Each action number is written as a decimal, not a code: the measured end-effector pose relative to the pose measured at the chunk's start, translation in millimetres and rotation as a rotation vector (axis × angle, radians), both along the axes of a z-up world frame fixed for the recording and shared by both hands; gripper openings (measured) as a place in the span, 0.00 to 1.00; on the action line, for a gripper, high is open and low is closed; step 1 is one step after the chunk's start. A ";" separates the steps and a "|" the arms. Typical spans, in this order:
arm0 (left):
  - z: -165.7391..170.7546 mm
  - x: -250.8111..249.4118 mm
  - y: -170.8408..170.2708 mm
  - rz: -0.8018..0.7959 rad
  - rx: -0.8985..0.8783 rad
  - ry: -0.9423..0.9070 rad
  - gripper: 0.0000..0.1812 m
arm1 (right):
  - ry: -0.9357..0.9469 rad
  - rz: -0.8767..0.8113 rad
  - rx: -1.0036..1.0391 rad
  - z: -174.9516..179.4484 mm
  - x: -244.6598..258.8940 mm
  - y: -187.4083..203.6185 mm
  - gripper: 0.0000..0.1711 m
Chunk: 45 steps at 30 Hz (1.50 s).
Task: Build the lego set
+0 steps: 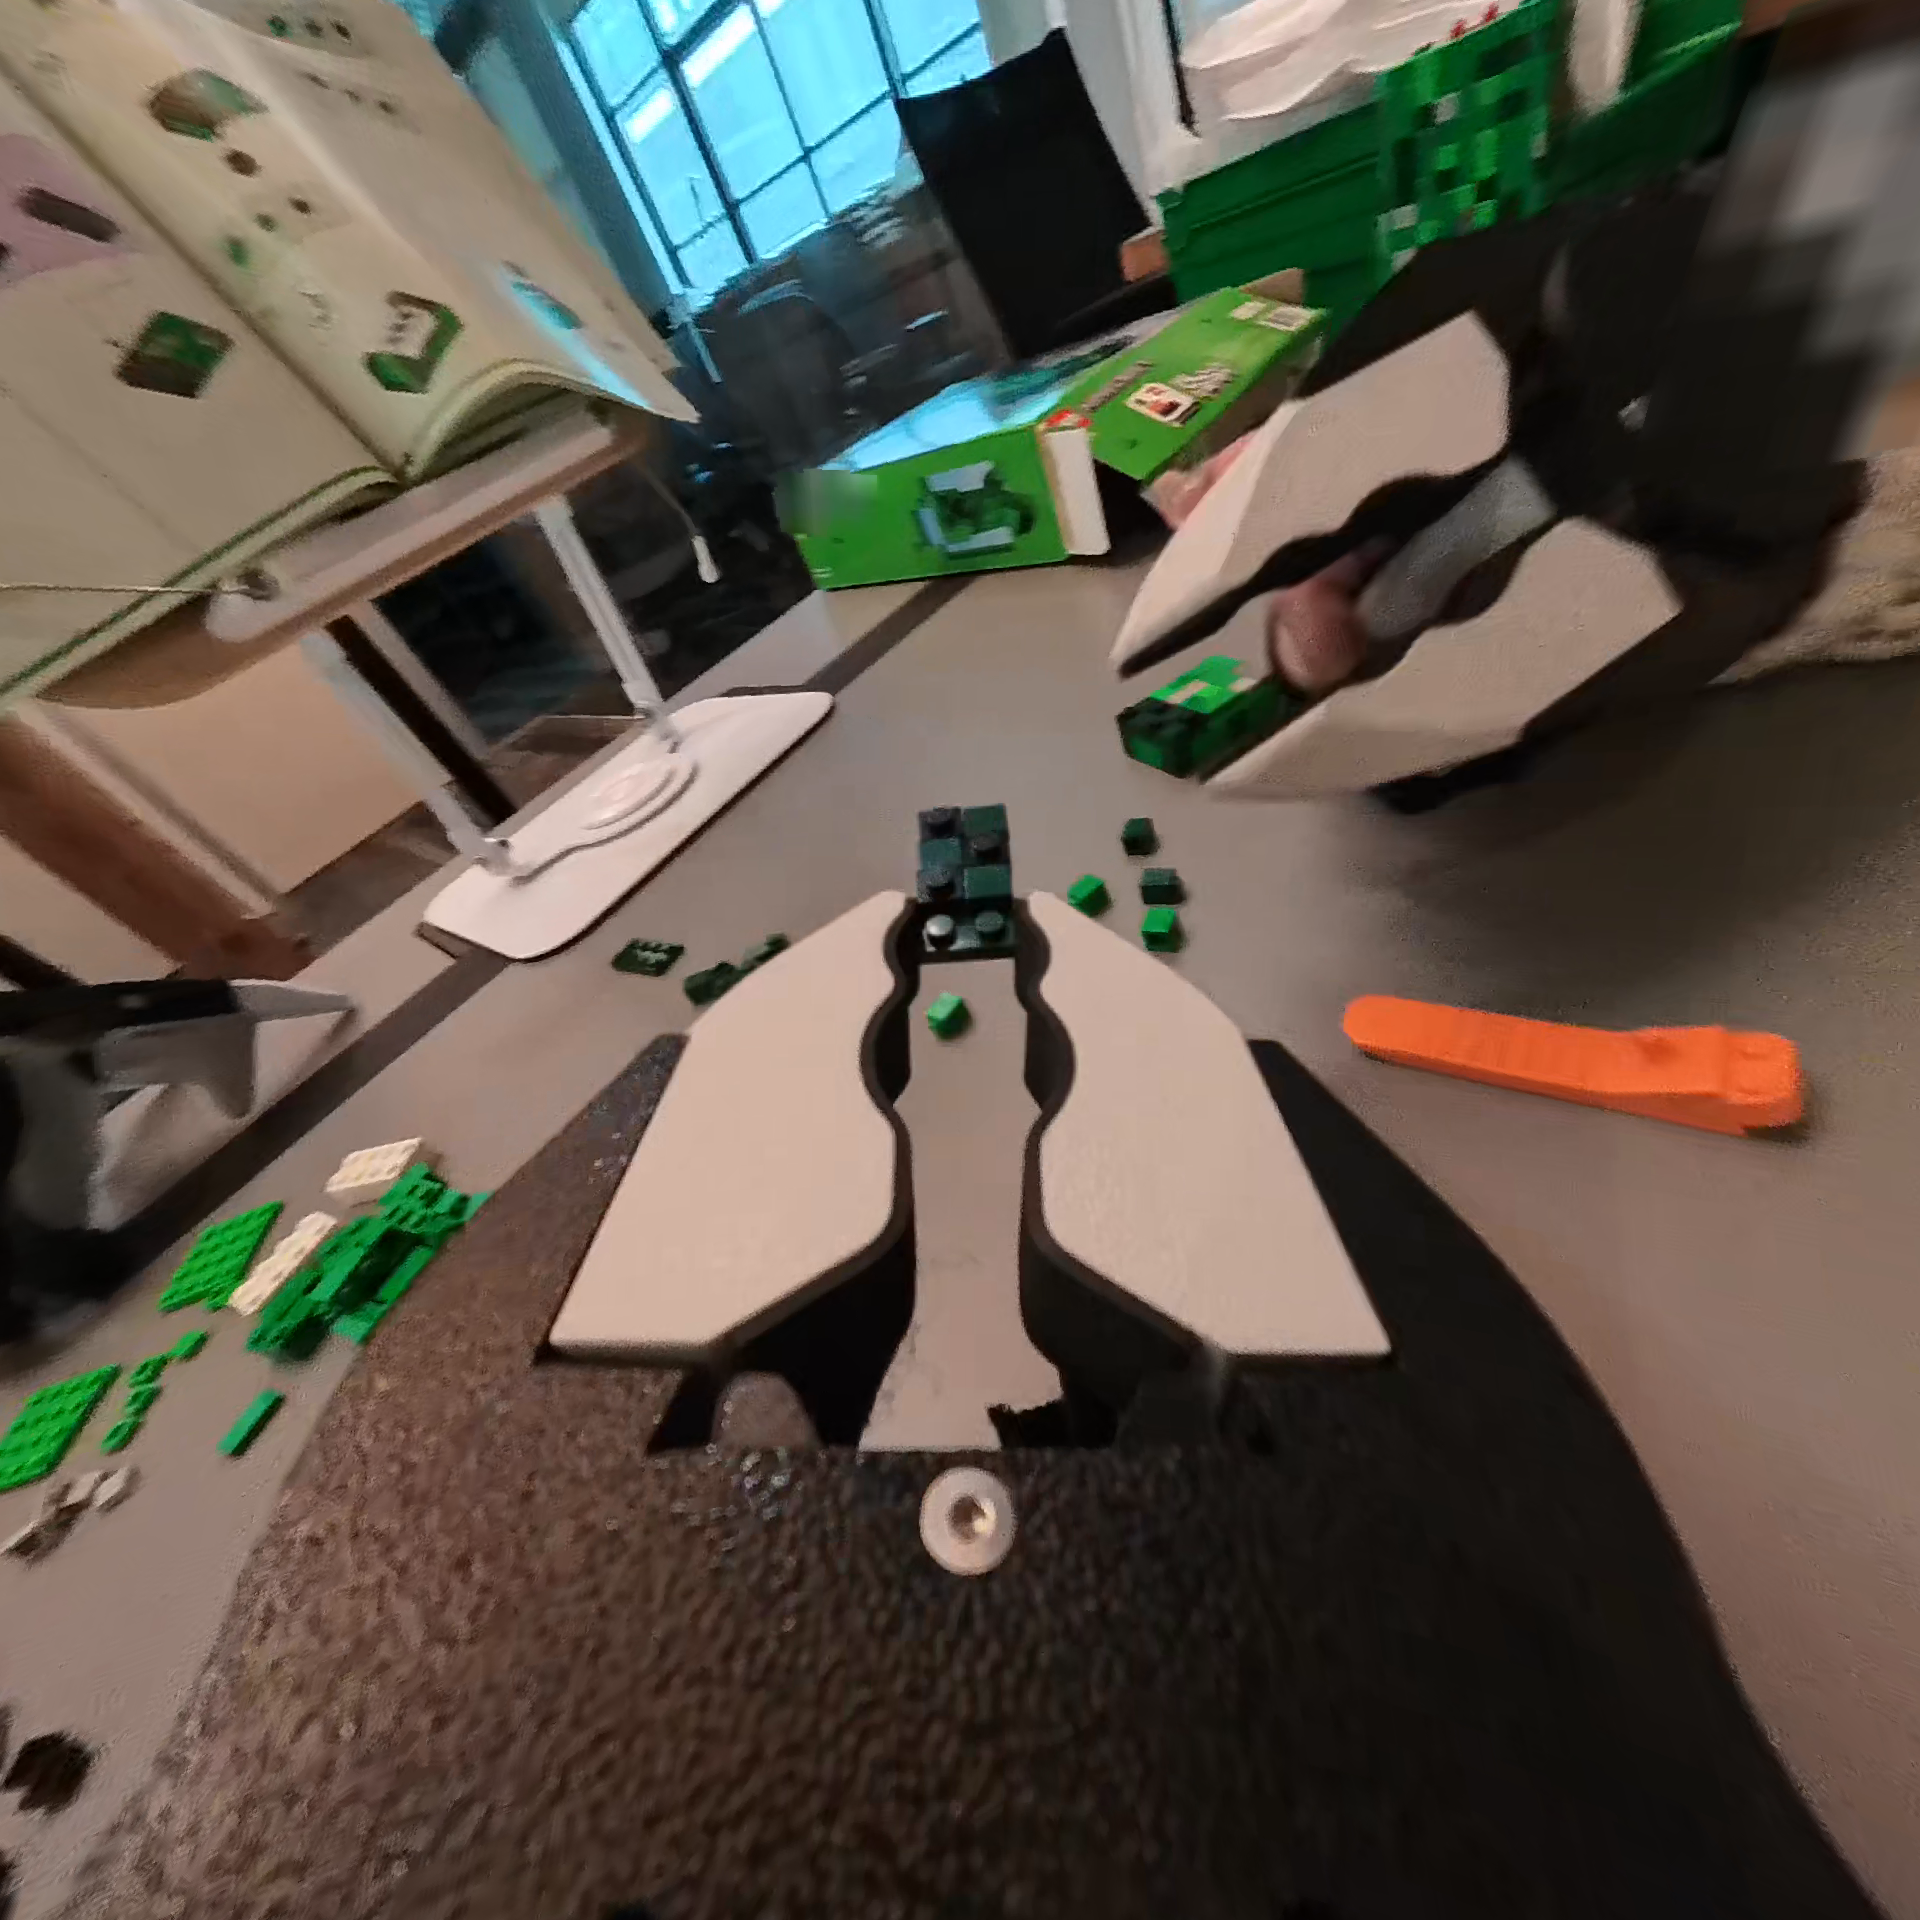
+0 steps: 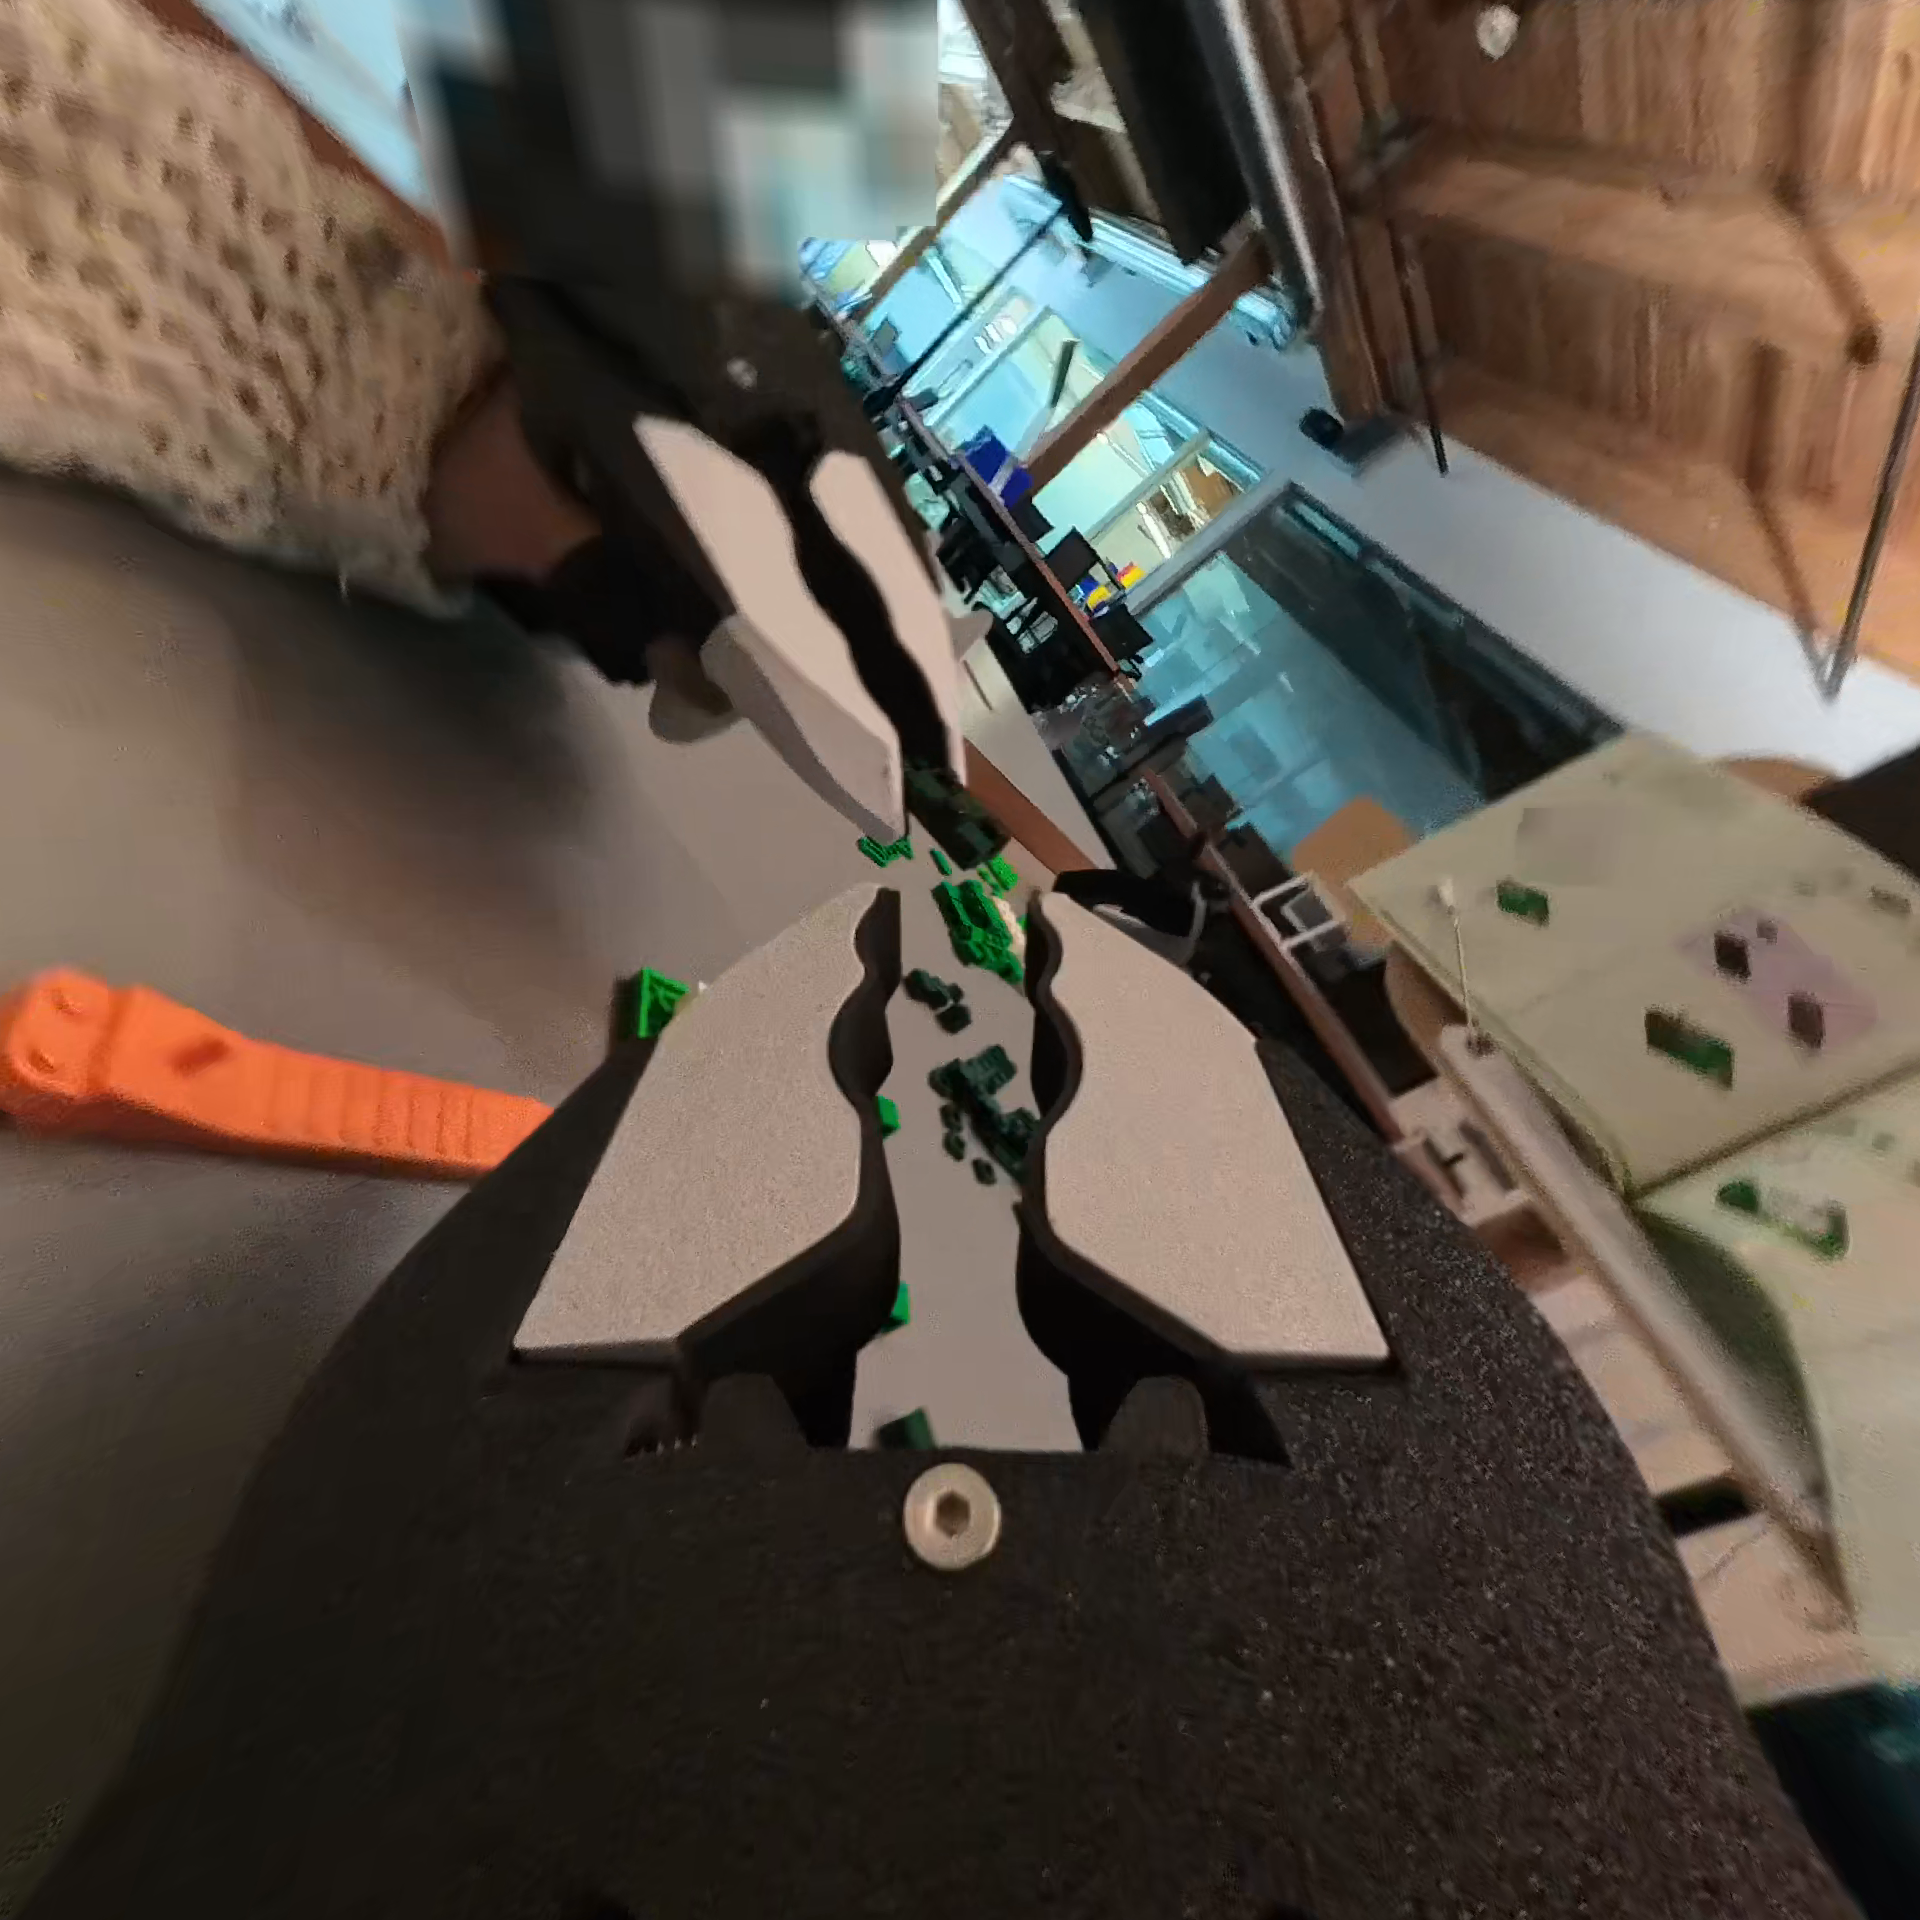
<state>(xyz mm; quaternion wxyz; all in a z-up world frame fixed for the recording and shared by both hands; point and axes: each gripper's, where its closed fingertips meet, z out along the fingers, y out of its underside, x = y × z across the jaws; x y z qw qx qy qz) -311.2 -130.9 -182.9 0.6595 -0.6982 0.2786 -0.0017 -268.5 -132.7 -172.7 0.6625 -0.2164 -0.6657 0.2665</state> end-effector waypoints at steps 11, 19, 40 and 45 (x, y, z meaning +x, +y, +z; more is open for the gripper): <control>0.9 22.7 -15.7 -0.188 -0.034 -0.104 0.09 | -0.021 0.125 0.004 -5.9 -13.7 -12.1 0.17; 0.3 28.9 -20.5 -0.247 -0.048 -0.137 0.09 | -0.056 0.250 -0.366 4.5 -8.5 -8.2 0.16; 0.3 51.3 -33.7 -0.386 -0.034 -0.124 0.09 | -0.192 0.499 -0.587 6.2 4.3 -30.9 0.14; 4.5 51.1 -37.0 -0.421 -0.026 -0.159 0.09 | -0.244 0.514 -0.579 1.2 6.3 -33.1 0.12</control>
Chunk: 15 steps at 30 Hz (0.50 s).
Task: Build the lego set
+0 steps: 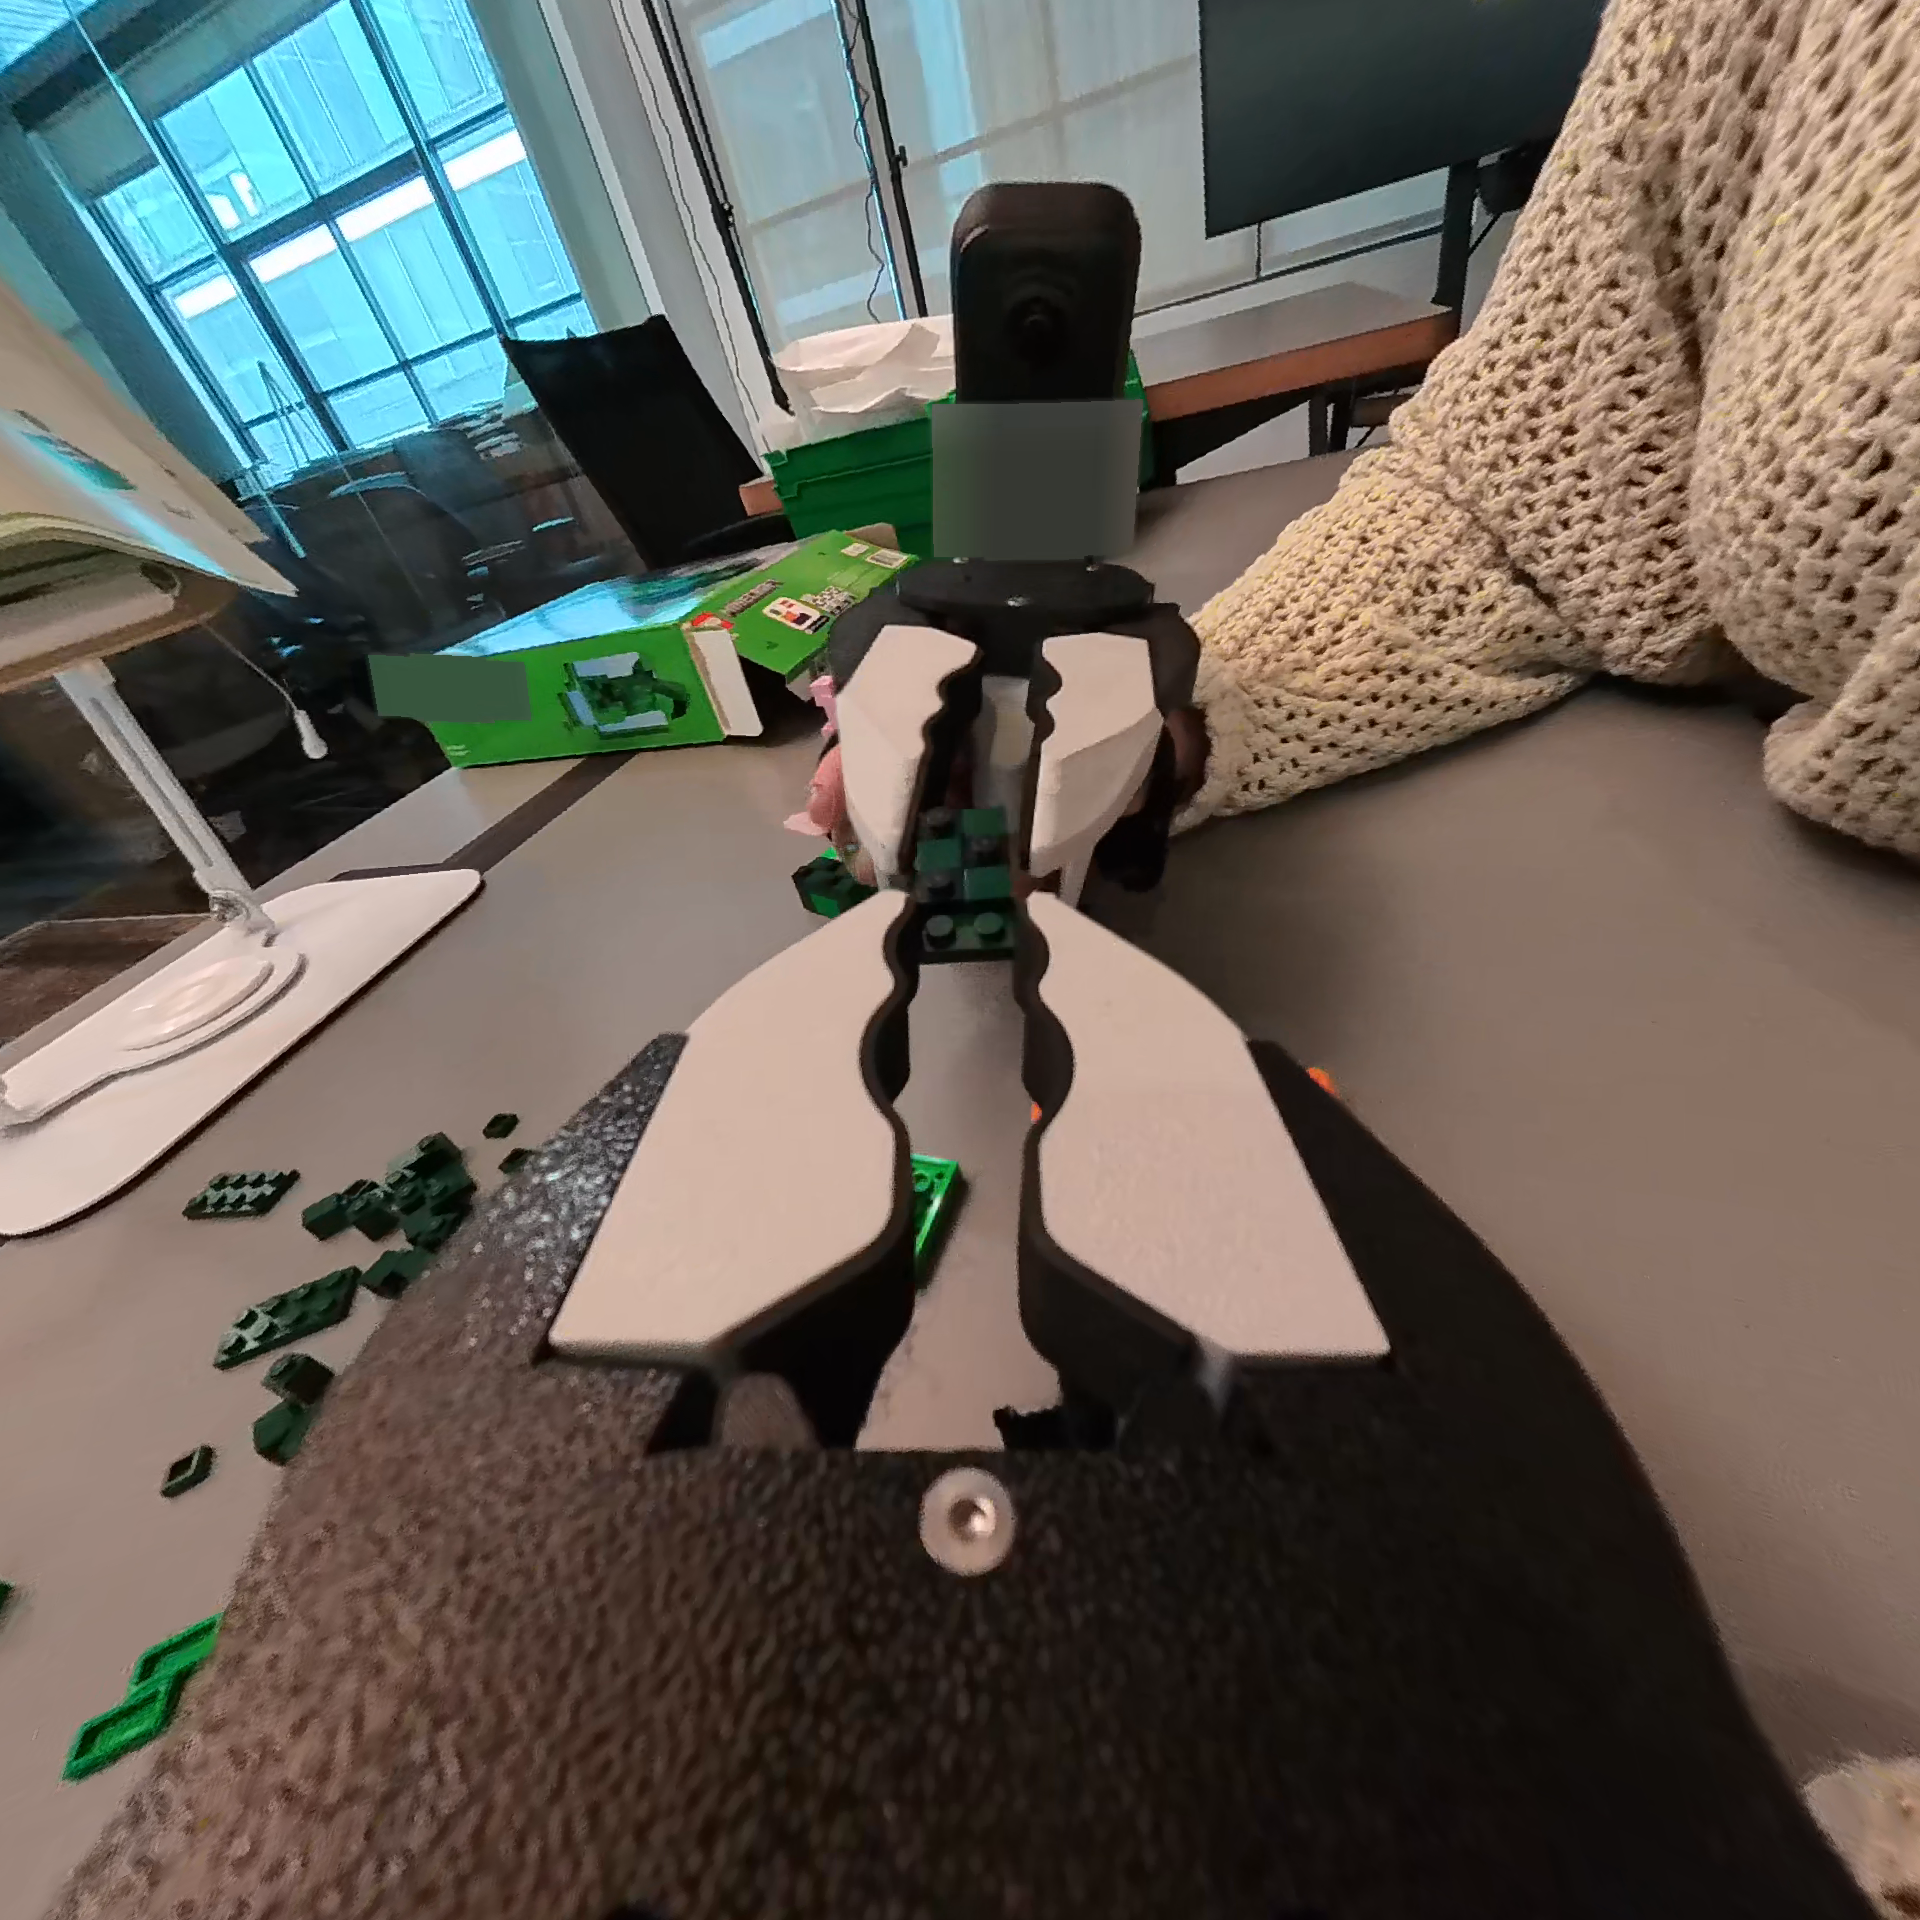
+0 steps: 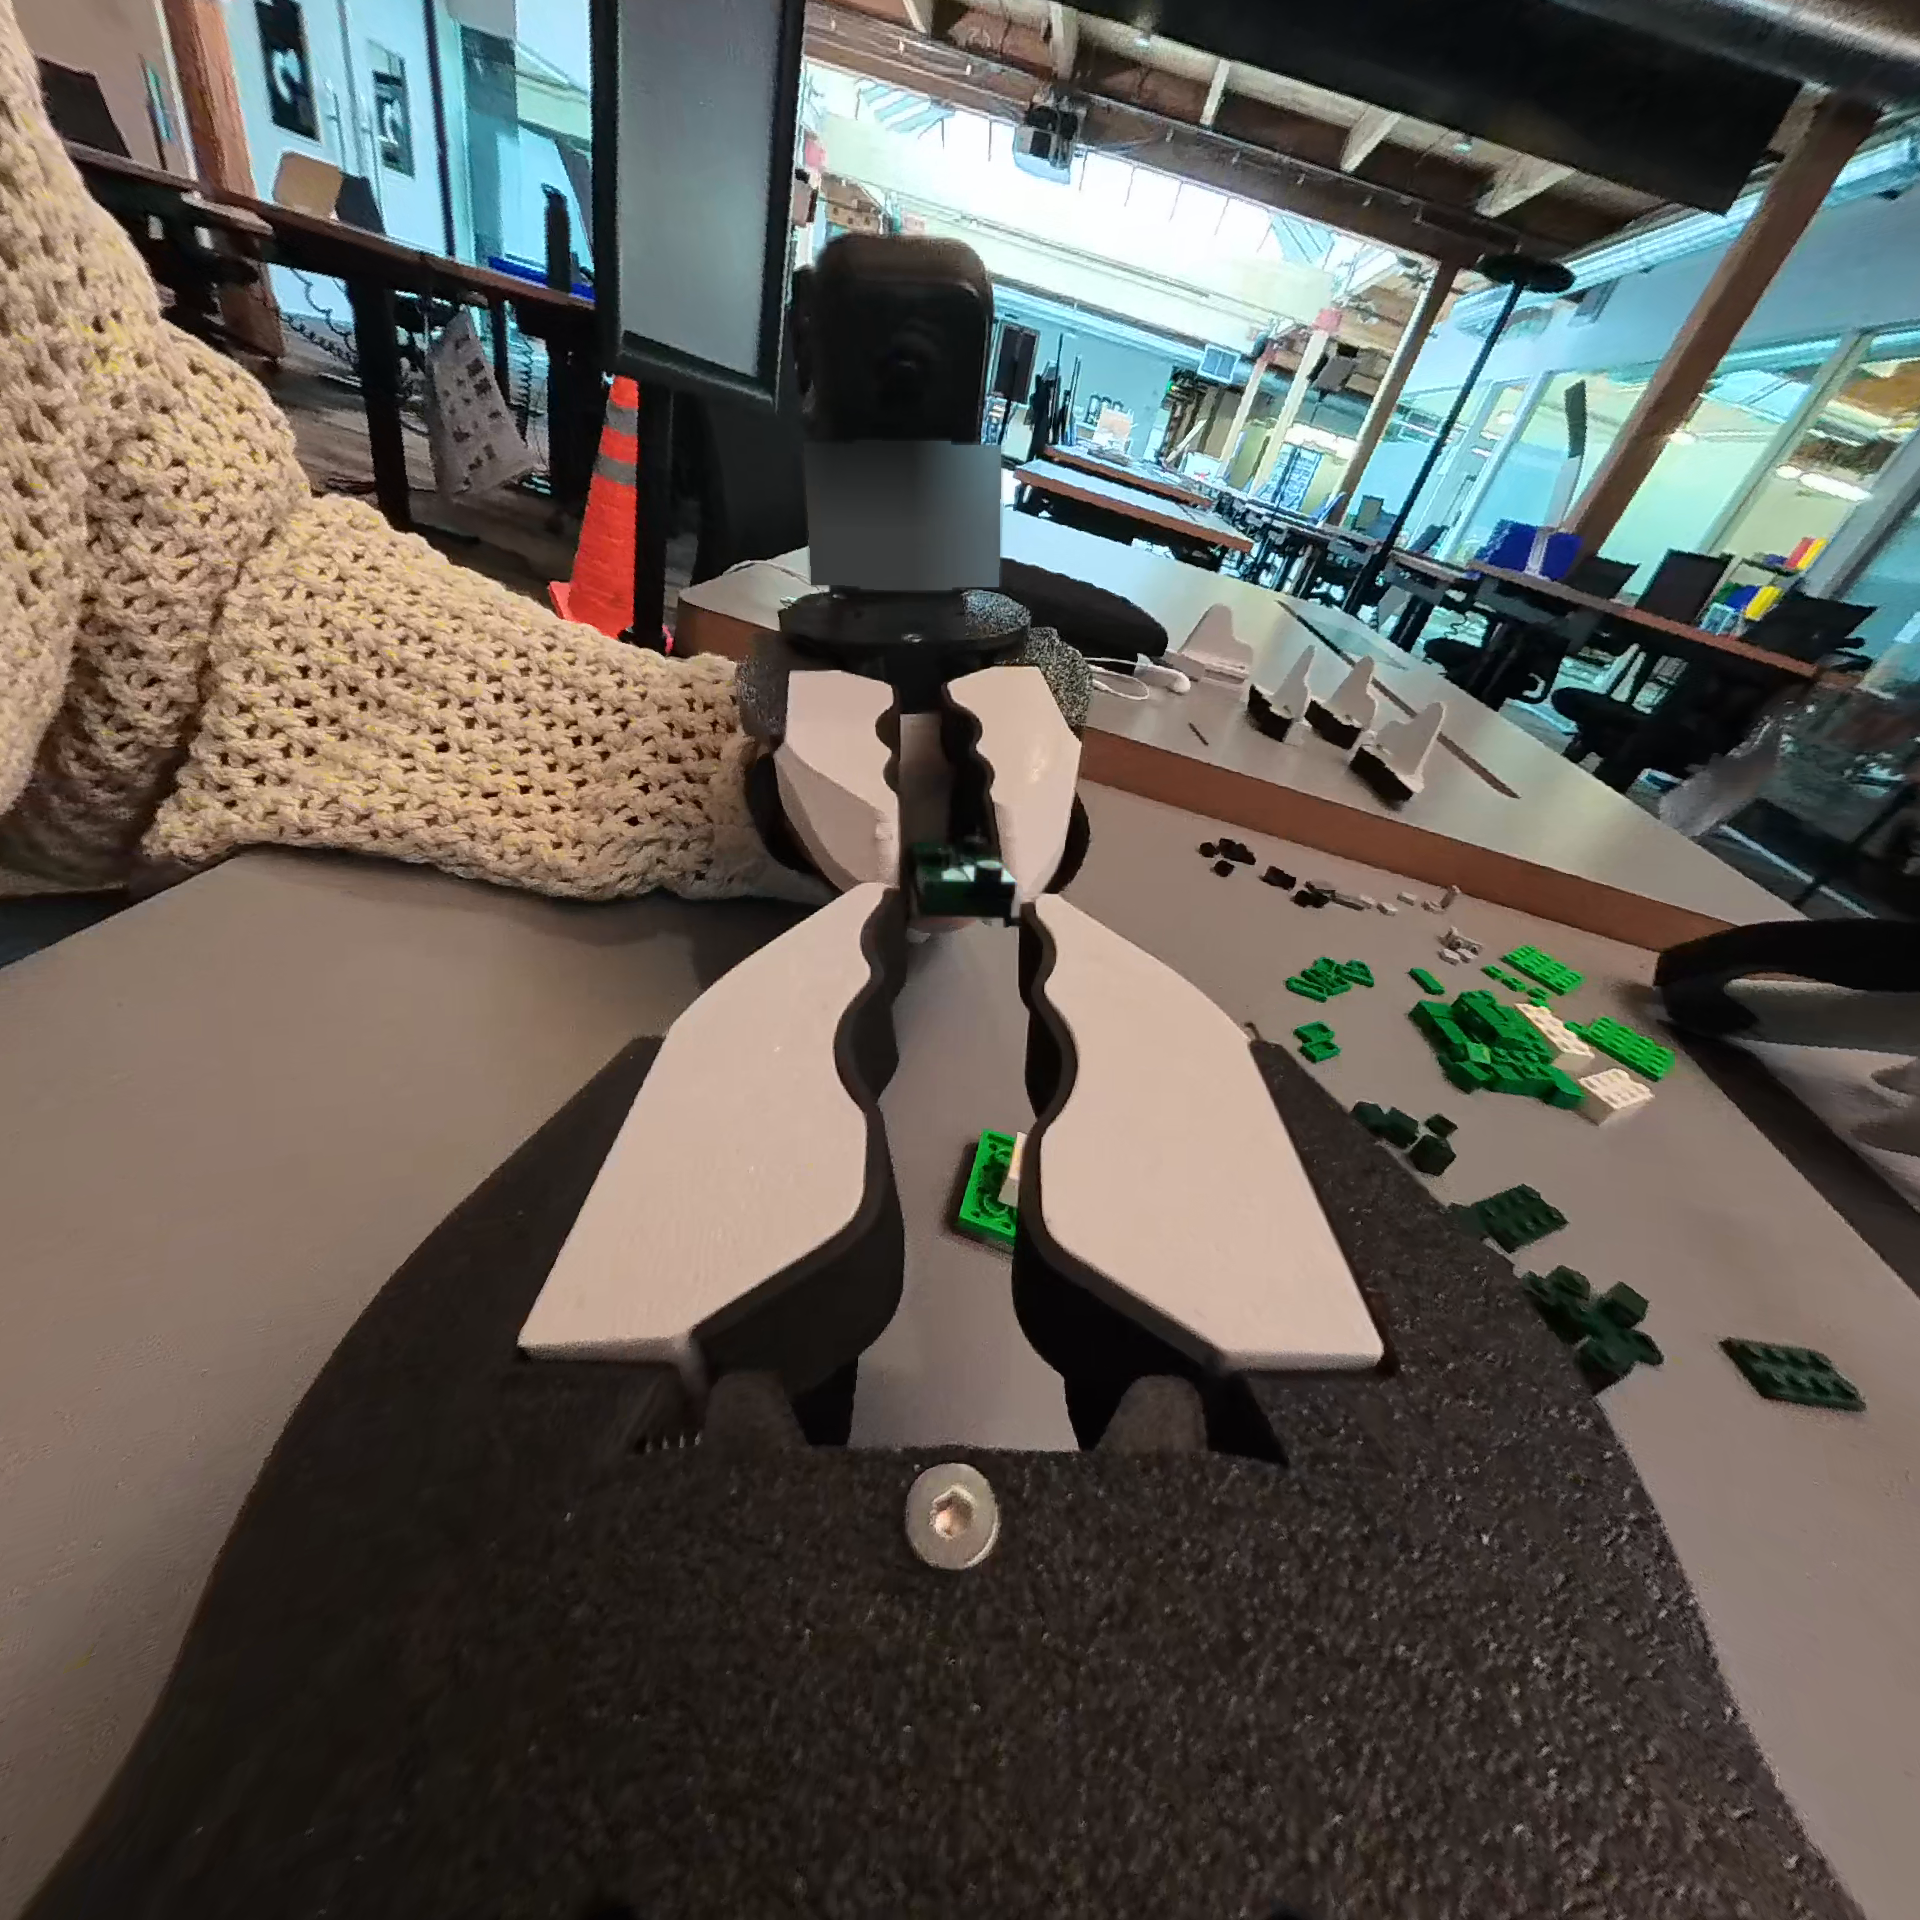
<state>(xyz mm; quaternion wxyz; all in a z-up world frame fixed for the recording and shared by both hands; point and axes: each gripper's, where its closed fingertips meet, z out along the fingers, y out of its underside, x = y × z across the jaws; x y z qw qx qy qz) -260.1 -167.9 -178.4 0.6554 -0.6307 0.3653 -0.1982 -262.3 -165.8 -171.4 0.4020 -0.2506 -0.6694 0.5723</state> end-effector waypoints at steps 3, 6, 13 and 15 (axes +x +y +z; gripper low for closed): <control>1.4 -0.7 0.0 -0.005 -0.002 -0.013 0.09 | -0.007 0.013 -0.015 0.5 0.4 0.3 0.12; 1.5 -0.6 0.7 -0.003 -0.005 -0.013 0.09 | -0.006 0.021 -0.029 1.7 1.0 0.8 0.11; 0.2 1.6 1.7 -0.004 -0.009 0.005 0.09 | -0.022 0.020 -0.005 -1.3 -0.6 -1.3 0.11; 0.1 2.0 2.0 -0.006 -0.010 0.008 0.09 | -0.025 0.017 -0.002 -1.6 -1.1 -1.2 0.10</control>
